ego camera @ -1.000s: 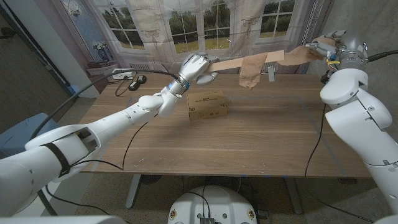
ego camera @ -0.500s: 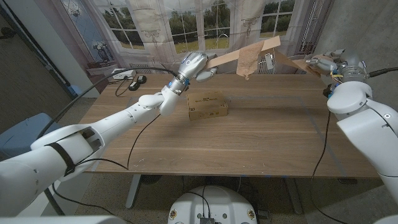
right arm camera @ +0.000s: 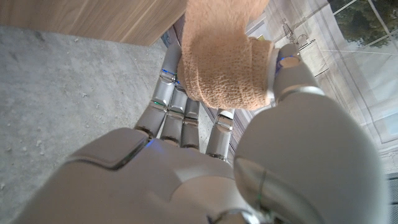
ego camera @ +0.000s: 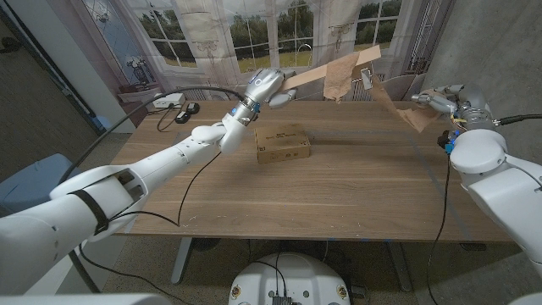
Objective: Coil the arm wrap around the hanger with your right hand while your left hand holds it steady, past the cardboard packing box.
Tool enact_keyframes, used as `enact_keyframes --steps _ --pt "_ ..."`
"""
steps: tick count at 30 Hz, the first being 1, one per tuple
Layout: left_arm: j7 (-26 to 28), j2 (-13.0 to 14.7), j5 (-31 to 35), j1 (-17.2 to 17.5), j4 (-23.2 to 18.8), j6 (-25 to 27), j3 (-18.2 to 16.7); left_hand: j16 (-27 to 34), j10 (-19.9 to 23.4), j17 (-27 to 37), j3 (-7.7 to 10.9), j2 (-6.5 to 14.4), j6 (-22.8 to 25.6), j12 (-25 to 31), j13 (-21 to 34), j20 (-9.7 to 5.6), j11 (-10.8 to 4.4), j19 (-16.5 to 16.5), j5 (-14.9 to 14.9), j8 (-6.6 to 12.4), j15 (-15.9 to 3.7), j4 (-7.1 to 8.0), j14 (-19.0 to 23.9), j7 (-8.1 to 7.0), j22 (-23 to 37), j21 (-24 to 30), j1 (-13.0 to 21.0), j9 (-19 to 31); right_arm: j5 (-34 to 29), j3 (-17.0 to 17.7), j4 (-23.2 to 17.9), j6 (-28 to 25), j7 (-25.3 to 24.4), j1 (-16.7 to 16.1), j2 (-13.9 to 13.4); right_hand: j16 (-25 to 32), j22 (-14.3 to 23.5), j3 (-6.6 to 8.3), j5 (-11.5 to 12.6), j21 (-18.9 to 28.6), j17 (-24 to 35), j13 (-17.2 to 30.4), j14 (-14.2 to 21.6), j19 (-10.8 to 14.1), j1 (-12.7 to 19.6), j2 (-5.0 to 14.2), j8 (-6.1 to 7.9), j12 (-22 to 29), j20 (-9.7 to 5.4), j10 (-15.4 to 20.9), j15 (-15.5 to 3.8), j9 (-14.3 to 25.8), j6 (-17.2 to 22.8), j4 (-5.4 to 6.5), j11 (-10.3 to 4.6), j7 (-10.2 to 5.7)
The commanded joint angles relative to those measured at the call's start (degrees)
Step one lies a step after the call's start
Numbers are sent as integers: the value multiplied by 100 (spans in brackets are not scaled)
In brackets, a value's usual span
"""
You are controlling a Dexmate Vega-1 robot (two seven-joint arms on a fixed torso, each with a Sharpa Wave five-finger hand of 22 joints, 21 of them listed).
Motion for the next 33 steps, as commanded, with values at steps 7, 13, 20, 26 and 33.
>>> enact_keyframes --steps 7,13,20,26,33 --pt "-468 -80 206 -128 -29 571 188 8 -56 15 30 29 2 24 8 -336 -96 16 27 53 2 7 12 39 3 39 -23 -5 528 178 237 1669 -411 -856 187 409 -58 342 41 93 4303 -67 2369 -257 1925 1988 52 -48 -210 2798 -1995 24 534 308 -1277 568" --pt "-599 -69 171 -88 -135 735 174 0 -53 4 27 31 13 25 8 -334 -94 18 25 55 1 3 15 42 10 48 -21 -38 672 210 321 2034 -475 -1125 256 412 -95 357 46 149 4307 -51 2407 -231 1937 1976 66 -18 -194 2852 -2001 21 575 290 -1262 589" --pt "-674 -86 145 -33 -238 916 147 4 -47 3 26 30 -6 26 8 -333 -89 28 22 77 5 1 32 42 -14 39 -19 -22 755 161 300 2128 -493 -1310 152 427 -141 376 64 207 4317 -38 2463 -225 1959 1954 80 12 -180 2908 -1999 15 642 257 -1221 651" --pt "-897 -70 195 31 -422 1223 135 -13 -49 -17 28 39 -8 27 9 -337 -95 32 20 89 4 -1 22 43 -22 37 -13 -22 777 95 300 2330 -487 -1459 74 426 -165 381 65 232 4322 -25 2461 -248 1963 1946 63 11 -182 2887 -1993 13 613 250 -1214 645" --pt "-1301 -31 356 -11 -585 1421 229 27 -44 33 27 41 -1 28 9 -338 -99 24 16 94 -8 -5 43 42 -11 47 -7 -39 715 13 219 2454 -503 -1549 -52 418 -197 386 66 273 4324 -33 2448 -264 1962 1944 57 -3 -182 2868 -1989 11 607 249 -1218 638"
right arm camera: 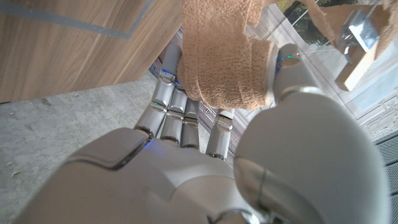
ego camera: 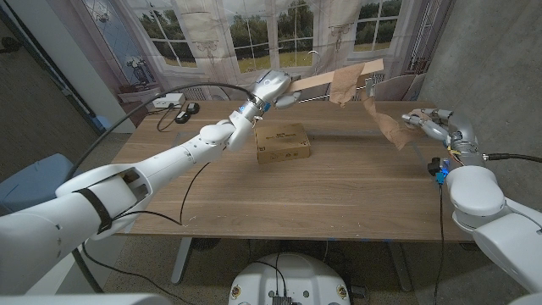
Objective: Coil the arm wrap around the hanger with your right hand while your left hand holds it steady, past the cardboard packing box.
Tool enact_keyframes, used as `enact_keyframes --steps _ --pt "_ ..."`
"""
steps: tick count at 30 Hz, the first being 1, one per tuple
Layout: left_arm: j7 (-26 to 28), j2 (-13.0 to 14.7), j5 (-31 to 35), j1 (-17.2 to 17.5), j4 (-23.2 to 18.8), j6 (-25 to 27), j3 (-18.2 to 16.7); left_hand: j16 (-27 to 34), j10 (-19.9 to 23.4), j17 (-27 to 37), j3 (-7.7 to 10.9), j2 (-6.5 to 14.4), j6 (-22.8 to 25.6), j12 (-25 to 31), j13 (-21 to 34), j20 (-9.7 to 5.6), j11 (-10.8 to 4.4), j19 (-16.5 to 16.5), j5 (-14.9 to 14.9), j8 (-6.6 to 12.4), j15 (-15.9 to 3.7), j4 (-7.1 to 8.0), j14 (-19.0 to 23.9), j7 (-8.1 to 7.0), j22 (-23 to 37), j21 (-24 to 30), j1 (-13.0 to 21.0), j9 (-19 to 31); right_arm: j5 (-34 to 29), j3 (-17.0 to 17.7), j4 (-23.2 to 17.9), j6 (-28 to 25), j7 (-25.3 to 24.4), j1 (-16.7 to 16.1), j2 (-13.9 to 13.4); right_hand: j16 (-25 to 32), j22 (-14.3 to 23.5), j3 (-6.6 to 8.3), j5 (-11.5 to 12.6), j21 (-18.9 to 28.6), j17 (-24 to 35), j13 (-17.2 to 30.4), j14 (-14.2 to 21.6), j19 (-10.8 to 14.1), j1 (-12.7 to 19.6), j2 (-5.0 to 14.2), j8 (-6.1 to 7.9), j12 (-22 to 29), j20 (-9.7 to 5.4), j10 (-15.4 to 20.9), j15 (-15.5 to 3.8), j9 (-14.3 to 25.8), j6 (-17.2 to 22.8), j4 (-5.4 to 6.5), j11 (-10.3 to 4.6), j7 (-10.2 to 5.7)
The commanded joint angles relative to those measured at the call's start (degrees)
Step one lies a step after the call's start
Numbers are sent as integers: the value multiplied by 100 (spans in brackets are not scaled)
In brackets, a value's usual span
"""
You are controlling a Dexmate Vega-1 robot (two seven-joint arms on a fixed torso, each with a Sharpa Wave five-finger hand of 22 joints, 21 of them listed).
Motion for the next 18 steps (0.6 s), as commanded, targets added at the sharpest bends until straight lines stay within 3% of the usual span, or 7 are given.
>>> enact_keyframes --steps 1,18 --pt "-644 45 178 1 -288 430 82 18 -49 32 27 37 11 28 11 -337 -92 25 16 37 -9 -5 26 45 -1 46 -1 9 -10 -132 -87 288 -34 -262 -202 416 -16 359 40 49 4324 12 2444 -220 1961 1943 -3 6 -216 2868 -1989 13 601 276 -1219 639" --pt "-1439 103 430 -101 -548 583 246 28 -35 21 26 29 65 33 12 -325 -71 23 7 43 10 -36 50 131 24 72 36 -62 38 -154 -233 72 179 -168 -533 400 -81 371 38 123 4321 -1 2441 -278 1962 1939 -3 -4 -267 2872 -1996 10 610 274 -1216 645"
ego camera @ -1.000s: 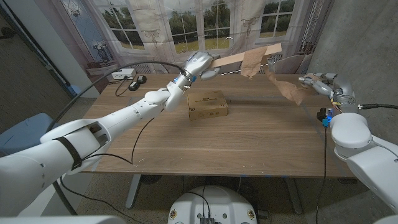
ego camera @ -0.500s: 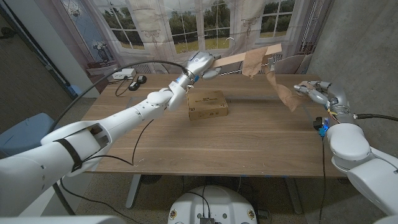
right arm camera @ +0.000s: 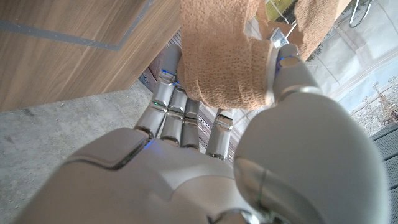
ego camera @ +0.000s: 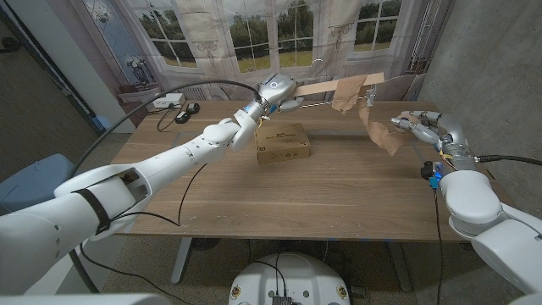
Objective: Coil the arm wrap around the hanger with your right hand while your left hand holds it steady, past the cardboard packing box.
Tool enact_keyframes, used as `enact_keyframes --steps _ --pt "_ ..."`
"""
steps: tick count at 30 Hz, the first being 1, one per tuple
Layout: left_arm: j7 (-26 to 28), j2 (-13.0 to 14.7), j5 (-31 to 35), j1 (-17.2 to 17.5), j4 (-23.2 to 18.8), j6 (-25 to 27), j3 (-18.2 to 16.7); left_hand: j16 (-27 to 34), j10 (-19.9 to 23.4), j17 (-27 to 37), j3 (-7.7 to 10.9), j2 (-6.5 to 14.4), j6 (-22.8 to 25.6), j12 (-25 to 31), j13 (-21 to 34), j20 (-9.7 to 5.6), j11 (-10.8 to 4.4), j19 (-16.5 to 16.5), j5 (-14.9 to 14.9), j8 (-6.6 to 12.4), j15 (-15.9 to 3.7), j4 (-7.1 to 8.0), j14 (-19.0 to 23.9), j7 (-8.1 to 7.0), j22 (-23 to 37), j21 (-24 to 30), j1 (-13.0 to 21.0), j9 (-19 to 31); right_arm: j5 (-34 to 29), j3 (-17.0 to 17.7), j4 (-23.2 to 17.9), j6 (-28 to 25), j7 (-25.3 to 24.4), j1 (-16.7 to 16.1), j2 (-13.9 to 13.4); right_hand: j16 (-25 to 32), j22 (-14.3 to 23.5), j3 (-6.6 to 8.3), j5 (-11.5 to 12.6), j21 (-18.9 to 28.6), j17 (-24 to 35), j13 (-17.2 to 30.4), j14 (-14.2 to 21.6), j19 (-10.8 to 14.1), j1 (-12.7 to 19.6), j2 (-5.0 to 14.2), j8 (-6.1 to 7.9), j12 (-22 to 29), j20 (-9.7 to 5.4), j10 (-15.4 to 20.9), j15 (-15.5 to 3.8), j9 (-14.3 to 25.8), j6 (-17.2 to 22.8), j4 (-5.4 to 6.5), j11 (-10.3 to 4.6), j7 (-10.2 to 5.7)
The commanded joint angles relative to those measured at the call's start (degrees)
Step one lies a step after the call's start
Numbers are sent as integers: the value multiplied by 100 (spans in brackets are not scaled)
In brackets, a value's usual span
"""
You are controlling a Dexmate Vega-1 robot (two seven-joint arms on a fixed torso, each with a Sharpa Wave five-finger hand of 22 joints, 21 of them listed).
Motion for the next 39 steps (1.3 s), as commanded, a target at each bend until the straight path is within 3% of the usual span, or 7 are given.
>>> enact_keyframes --steps 1,7,16,26,39 --pt "-602 44 216 -78 -218 162 120 31 -33 17 26 27 61 34 12 -324 -62 22 7 22 8 -38 50 119 21 32 38 -5 91 20 -87 -103 200 31 -212 400 -6 357 14 64 4321 28 2443 -268 1959 1944 3 9 -277 2866 -1996 10 616 287 -1216 647" --pt "-1053 65 287 -162 -330 149 191 36 -25 18 27 14 76 38 13 -317 -63 26 10 6 13 -52 46 120 19 33 56 -44 177 107 -204 -268 435 85 -450 397 -29 365 15 99 4320 12 2450 -280 1965 1942 0 3 -280 2882 -1995 9 614 282 -1199 663" --pt "-1302 13 424 -215 -333 180 271 37 -30 2 32 -2 109 41 14 -311 -38 24 16 -2 21 -69 40 121 27 35 93 -76 198 247 -351 -237 800 170 -794 392 -55 373 17 144 4320 13 2455 -294 1972 1939 1 5 -289 2895 -1995 8 619 278 -1202 666" --pt "-1567 -63 449 -275 -308 186 329 64 -34 13 33 -12 145 43 15 -309 -38 26 21 -12 15 -76 55 141 27 36 142 -93 406 502 -200 360 1329 241 -896 386 -83 383 20 206 4319 2 2463 -297 1980 1933 0 -2 -282 2906 -1996 7 619 273 -1203 677" --pt "-1711 -135 525 -410 -254 -13 457 64 -23 -1 23 -28 176 46 15 -307 -28 0 22 -58 20 -76 42 123 57 50 188 -148 834 695 192 980 1709 623 -902 383 -106 390 21 268 4319 -2 2480 -286 1980 1928 0 -8 -298 2910 -1995 7 621 273 -1203 684"
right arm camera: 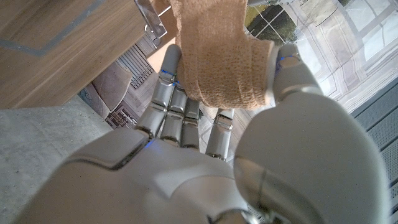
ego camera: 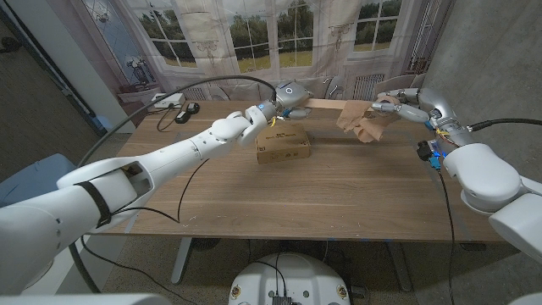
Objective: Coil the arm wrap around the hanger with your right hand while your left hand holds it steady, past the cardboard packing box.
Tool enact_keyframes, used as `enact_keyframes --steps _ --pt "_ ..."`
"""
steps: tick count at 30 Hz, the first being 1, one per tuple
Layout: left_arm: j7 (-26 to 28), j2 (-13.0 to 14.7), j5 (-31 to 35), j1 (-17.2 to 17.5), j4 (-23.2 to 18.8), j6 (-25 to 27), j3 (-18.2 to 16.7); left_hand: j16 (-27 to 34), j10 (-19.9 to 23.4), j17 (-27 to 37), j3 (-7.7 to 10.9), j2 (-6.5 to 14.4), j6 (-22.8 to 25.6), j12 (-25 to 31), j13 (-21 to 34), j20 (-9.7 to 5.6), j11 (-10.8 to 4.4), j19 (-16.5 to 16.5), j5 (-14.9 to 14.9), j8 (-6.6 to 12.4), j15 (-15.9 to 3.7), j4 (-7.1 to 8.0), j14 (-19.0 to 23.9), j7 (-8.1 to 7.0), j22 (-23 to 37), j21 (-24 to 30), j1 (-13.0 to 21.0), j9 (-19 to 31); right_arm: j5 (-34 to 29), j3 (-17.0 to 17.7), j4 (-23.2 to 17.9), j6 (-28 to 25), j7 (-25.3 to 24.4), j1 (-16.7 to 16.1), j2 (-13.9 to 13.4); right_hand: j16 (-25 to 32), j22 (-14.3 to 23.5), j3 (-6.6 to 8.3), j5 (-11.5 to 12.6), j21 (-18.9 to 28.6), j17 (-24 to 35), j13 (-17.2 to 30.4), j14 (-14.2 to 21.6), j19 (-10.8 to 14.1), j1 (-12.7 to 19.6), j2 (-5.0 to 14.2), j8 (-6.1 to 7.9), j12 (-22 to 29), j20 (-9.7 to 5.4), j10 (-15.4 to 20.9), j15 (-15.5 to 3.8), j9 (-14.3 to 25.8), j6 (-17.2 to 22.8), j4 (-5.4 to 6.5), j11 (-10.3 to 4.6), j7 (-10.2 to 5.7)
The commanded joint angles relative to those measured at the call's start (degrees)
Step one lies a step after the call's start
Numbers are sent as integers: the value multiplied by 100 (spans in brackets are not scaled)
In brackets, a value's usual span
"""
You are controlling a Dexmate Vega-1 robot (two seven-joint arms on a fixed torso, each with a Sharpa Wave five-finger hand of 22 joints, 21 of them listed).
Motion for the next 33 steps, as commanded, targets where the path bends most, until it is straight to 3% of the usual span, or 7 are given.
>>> enact_keyframes --steps 1,10,22,33 --pt "-183 -88 84 -128 78 -197 121 17 -11 12 14 -12 176 24 13 -301 -41 9 23 -17 13 -22 29 121 5 34 44 10 330 204 326 499 368 382 -108 381 -1 390 33 59 4318 8 2478 -271 1960 1947 29 19 -318 2908 -1994 20 648 275 -1189 652" --pt "41 -126 276 -234 178 -398 269 3 -10 -20 0 -34 185 22 13 -303 -52 -12 31 -39 25 -14 15 86 17 39 78 9 574 68 599 430 454 942 -351 189 -25 397 34 129 4134 -91 2463 -308 1930 1961 19 -60 -335 2875 -2006 18 610 300 -1202 629" --pt "728 -47 436 -225 249 -655 338 49 -13 22 -19 -58 181 22 13 -297 -56 -32 42 -67 10 5 39 76 35 46 98 5 907 -290 1030 358 577 1697 -659 105 -40 407 35 189 4111 -74 2503 -332 1920 1958 23 -61 -336 2864 -2007 18 603 300 -1200 629" --pt "1169 62 540 -205 222 -838 342 30 -25 13 -38 -73 169 20 13 -288 -61 -53 64 -74 9 31 13 65 16 26 104 37 1179 -351 1366 399 475 1920 -643 93 -49 418 36 234 4173 -66 2538 -347 1913 1952 28 -64 -346 2865 -2000 19 610 296 -1216 627"
